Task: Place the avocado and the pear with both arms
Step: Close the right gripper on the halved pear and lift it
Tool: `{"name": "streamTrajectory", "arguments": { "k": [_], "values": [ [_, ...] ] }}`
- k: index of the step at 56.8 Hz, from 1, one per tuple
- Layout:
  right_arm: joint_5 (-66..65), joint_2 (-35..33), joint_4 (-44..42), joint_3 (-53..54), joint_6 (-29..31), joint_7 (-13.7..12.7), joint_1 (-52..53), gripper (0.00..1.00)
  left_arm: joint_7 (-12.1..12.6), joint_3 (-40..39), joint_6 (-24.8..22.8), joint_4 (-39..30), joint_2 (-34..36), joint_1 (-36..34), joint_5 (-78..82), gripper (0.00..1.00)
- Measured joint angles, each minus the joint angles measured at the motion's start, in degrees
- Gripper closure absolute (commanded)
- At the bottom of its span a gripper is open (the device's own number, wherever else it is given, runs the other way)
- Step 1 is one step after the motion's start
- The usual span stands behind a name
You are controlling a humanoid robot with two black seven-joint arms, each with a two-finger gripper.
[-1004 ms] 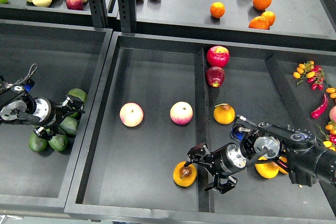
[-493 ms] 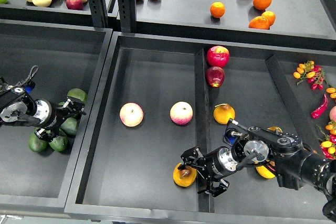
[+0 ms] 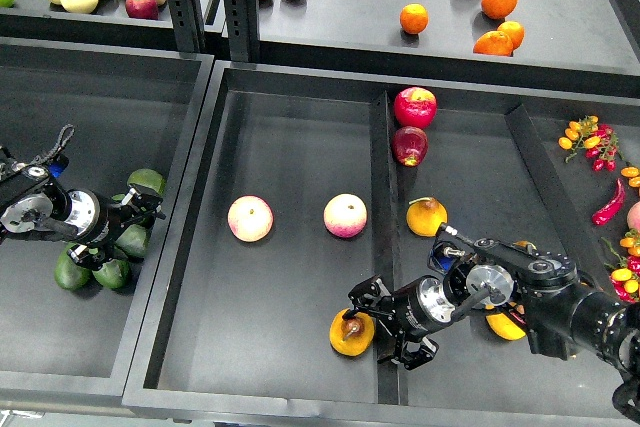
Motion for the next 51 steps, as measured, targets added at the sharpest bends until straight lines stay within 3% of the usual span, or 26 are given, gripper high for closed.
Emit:
{"name": "streamTrajectory", "arguments": {
  "k": [23,37,51],
  "values": [
    [1.3,0.3,-0.2,-0.4,0.0,0.0,-0.3,0.30,0.0,0.0,0.0,0.0,-0.2,0.0,0.0,0.01],
    [2.2,0.2,-0.9,0.0,0.0,0.0,-0.5,0.46,0.0,-0.1,0.0,0.0,-0.3,0.0,0.0,0.01],
    [5.6,0.3,-1.7,0.1,0.0,0.0,-1.3,0.55,0.0,-0.1,0.0,0.1,-0.6,0.0,0.0,0.01]
  ]
}}
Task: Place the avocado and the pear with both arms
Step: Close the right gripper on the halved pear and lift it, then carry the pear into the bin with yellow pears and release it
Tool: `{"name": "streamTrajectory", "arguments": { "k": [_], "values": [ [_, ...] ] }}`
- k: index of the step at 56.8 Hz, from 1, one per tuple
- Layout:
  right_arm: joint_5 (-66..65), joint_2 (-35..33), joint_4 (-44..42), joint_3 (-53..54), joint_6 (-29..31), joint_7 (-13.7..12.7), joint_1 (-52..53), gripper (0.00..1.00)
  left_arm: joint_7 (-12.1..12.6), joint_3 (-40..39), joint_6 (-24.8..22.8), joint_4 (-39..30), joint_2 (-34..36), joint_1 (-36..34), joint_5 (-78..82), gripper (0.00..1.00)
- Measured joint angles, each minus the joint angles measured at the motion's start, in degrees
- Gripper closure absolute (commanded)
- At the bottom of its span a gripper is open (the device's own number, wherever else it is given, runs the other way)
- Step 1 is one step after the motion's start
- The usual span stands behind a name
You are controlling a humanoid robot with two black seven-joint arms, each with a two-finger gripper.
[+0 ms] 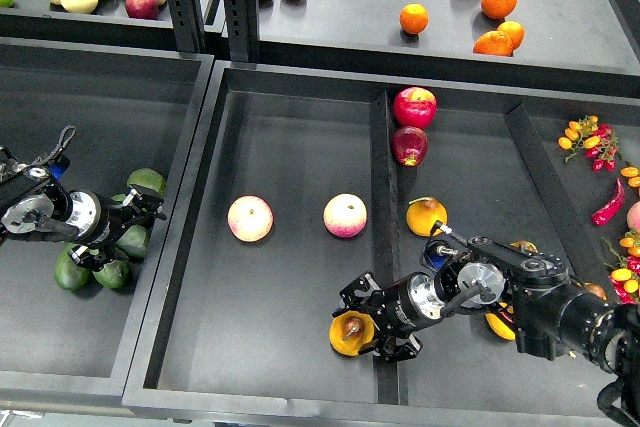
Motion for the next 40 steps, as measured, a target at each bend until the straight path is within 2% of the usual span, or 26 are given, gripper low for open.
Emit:
{"name": "streamTrajectory", "arguments": {
  "k": [26,40],
  "values": [
    [3.4,-0.1,0.1,0.1,0.0,0.0,-0.4,0.62,0.0,0.0,0.0,0.0,0.0,0.6,0.0,0.01],
    [7.6,-3.4,2.4,0.3,0.0,0.0,3.6,0.64,0.0,0.0,0.0,0.0,-0.1,0.6,0.0,0.01]
  ]
}}
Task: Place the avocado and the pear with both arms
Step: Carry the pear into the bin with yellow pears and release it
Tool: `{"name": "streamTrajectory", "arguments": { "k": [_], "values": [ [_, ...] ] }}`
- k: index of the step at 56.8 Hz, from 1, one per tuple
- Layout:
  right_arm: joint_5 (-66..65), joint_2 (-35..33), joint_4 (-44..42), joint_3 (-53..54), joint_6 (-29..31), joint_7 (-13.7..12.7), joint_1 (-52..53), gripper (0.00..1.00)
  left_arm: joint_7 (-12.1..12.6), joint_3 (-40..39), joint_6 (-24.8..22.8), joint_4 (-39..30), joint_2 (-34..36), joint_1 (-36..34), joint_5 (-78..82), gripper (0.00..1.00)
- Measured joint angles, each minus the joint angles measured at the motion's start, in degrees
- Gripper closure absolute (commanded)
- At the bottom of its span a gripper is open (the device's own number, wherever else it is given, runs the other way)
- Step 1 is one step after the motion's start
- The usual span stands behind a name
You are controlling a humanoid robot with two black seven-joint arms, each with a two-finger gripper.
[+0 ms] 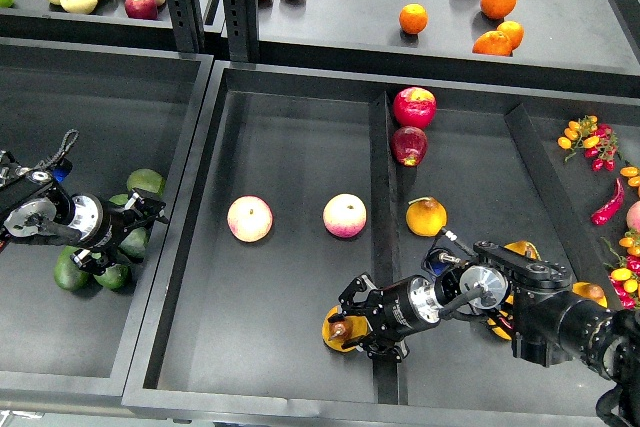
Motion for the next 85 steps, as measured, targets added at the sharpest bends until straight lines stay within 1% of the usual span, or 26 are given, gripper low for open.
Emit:
{"name": "streamTrajectory", "arguments": {
  "k": [14,28,36,45,58,68,74,85],
  "values": [
    [6.1,-5.9,4.0,-1.1,0.0,0.0,6.8,0.64,0.0,0.0,0.0,0.0,0.0,0.0,0.0,0.01],
    [8.4,-19.4,12.4,-5.7,0.0,0.0,8.8,0.64,0.0,-0.4,0.0,0.1,0.1,-0.1,0.0,0.01],
    [8.7,-23.3,14.5,-6.2,0.0,0.0,7.1,0.64,0.0,-0.5,0.0,0.2,-0.2,0.0,0.0,0.01],
    [8.4,-24.1,14.0,-6.1,0.0,0.0,3.4,0.64,0.0,-0.6,0.0,0.3,-0.7,0.0,0.0,0.01],
    [6.5,-22.3,8.7,-5.1,0.0,0.0,-3.3,0.62,0.0,-0.7,0.0,0.4,-0.7,0.0,0.0,0.01],
    [6.0,-21.4,6.5,-4.9,0.0,0.0,-5.5,0.60,0.0,-0.9,0.0,0.4,-0.6,0.0,0.0,0.01],
    [5.8,-20.9,5.6,-4.1,0.0,0.0,-6.6,0.57,0.0,-0.9,0.0,0.4,-0.6,0.0,0.0,0.01],
    [5.3,-20.0,4.1,-3.7,0.0,0.0,-7.0,0.45,0.0,-0.9,0.0,0.4,-0.7,0.0,0.0,0.01]
  ]
}}
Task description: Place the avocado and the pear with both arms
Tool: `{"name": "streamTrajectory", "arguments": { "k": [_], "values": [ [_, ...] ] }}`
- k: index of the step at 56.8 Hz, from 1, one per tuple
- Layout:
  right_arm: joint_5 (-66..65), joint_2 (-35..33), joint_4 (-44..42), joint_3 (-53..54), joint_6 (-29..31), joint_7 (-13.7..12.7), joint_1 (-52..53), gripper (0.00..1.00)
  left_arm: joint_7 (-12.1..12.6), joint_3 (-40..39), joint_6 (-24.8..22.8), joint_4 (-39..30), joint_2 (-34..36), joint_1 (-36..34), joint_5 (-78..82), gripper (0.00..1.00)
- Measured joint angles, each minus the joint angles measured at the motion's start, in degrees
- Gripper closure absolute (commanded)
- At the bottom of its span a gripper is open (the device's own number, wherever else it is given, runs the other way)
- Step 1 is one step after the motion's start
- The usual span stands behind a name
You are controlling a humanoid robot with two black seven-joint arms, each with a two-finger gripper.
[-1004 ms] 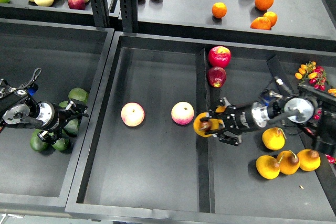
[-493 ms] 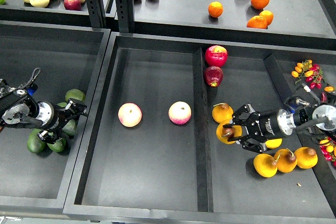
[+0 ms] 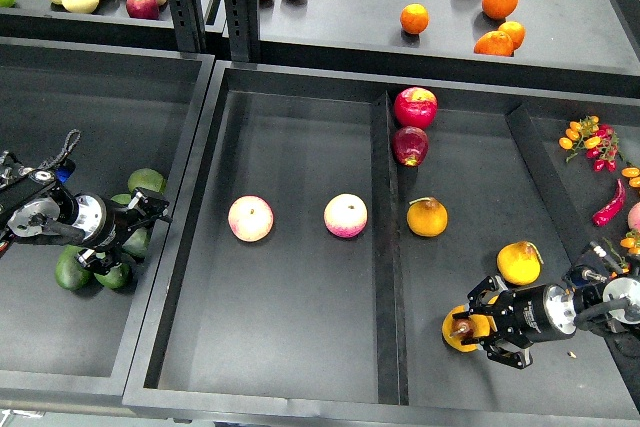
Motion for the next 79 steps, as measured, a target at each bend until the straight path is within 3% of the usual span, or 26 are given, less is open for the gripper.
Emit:
{"name": "streamTrajectory", "arguments": {
  "k": [24,55,70,79],
  "values": [
    [-0.9,0.0,0.5,0.1,0.0,0.0,2.9,0.12,0.0,-1.7,0.0,0.1,-0.1,0.1,-0.4,0.01],
    [0.4,-5.3,2.3,24.9,0.0,0.0,3.3,0.09,0.0,-20.7,0.0,0.1,-5.3,0.1,-12.8,0.00],
    [0.5,-1.3,0.5,39.1,0.0,0.0,-0.2,0.03,0.0,-31.7,0.0,0.3,-7.8,1.1,-22.0,0.01],
    [0.6,5.4,0.3,52.0,0.0,0.0,-2.9,0.01,0.0,-40.2,0.0,0.1,-10.6,2.6,-26.9,0.01]
  ]
}}
